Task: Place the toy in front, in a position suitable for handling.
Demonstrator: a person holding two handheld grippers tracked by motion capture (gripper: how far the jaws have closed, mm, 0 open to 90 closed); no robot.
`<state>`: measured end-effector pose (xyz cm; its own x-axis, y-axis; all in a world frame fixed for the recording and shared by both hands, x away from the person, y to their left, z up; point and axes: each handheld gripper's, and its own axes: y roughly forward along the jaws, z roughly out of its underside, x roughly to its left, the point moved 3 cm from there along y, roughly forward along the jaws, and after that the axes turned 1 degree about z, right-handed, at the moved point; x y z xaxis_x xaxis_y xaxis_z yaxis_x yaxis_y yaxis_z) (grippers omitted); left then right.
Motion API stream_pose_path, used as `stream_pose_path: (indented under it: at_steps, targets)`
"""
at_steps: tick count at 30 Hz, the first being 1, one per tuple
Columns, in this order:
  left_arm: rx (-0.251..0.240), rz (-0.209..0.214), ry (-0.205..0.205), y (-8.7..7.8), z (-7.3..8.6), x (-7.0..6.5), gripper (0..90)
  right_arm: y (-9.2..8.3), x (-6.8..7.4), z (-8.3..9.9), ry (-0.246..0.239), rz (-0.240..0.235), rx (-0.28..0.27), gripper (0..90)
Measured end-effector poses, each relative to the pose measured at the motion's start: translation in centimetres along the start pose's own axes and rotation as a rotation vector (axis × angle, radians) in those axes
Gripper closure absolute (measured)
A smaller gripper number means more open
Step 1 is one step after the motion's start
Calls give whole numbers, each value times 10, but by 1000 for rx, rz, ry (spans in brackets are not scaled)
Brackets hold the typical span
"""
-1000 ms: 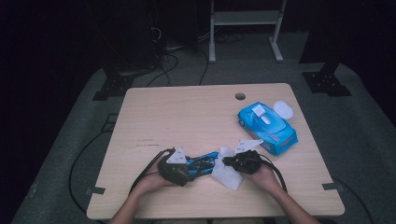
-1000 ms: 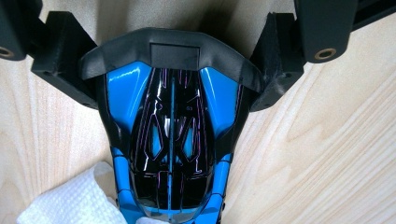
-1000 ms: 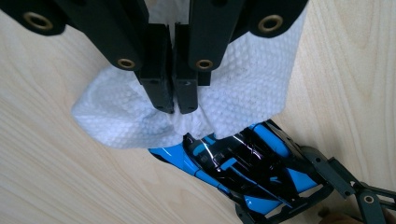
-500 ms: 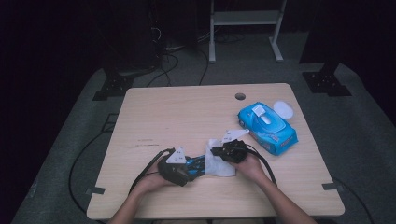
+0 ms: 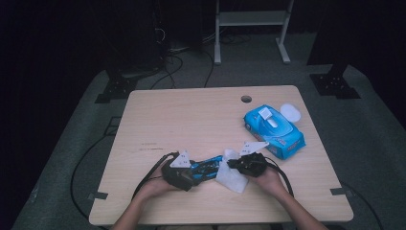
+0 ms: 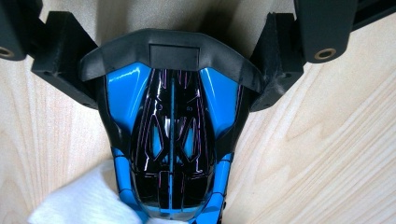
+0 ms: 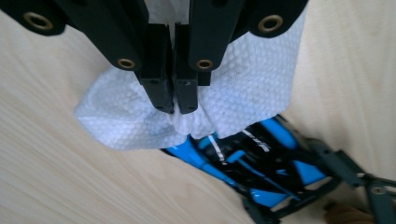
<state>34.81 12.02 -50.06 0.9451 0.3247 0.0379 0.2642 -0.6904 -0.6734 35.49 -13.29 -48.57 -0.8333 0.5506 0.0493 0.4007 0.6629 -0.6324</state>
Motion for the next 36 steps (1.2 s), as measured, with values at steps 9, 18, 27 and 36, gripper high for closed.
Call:
stream_pose_path:
  at_steps: [9, 18, 27, 36]
  targets:
    - [-1, 0, 3, 0, 0, 0, 238, 8, 23, -13, -40, -64, -29, 868]
    - [-6, -1, -2, 1, -1, -1, 238, 28, 53, -35, -97, -145, -42, 868]
    - [-7, 4, -1, 0, 0, 0, 238, 60, 77, -60, -148, -196, -24, 868]
    - [-8, 2, 2, 0, 0, 0, 239, 33, 53, -39, -121, -147, -32, 869]
